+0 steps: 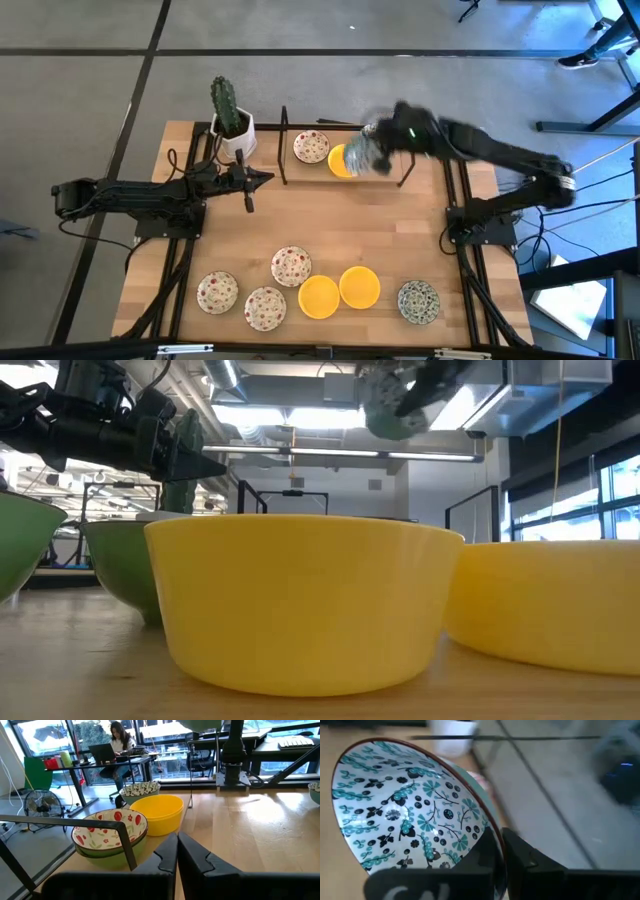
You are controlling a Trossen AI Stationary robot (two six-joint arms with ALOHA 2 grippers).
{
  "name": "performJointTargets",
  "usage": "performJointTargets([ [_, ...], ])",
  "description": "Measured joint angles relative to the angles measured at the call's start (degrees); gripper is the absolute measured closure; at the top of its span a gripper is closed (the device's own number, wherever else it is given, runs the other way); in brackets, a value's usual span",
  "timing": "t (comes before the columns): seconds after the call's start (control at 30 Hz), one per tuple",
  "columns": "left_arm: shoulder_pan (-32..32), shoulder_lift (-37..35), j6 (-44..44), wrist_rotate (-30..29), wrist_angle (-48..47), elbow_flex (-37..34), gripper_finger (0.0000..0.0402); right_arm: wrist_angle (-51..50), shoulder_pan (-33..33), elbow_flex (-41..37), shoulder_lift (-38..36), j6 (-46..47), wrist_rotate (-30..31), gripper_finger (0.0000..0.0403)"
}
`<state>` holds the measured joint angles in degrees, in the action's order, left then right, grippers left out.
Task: Pick & Place Mini bowls
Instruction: Stack the blue black bowl on top of the blue black bowl on the shelf
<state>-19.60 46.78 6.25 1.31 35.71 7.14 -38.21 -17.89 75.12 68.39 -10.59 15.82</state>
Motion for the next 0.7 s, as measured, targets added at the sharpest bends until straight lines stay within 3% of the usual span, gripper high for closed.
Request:
performJointTargets([
  [0.17, -0.01, -0.02, -1.01, 0.16, -1.13, 0.0, 0.0397, -12.1, -12.87, 18.34, 14.14, -6.1, 0.24, 0.0389],
  [0.37, 0.01, -0.02, -1.33, 0.18, -5.89, 0.0, 0.0395, -32.88, -24.53, 37.4, 28.6, -12.69, -8.18, 0.0389],
  [0.57, -0.01, -0.02, -4.1, 0.23, -6.43, -0.02, 0.0394, -42.26, -28.63, 43.88, 37.8, -20.06, -16.28, 0.0389],
  [0.7, 0.01, -0.02, -4.53, 0.23, -6.41, -0.02, 0.0393, -43.01, -28.81, 43.58, 41.11, -22.58, -17.13, 0.0389],
])
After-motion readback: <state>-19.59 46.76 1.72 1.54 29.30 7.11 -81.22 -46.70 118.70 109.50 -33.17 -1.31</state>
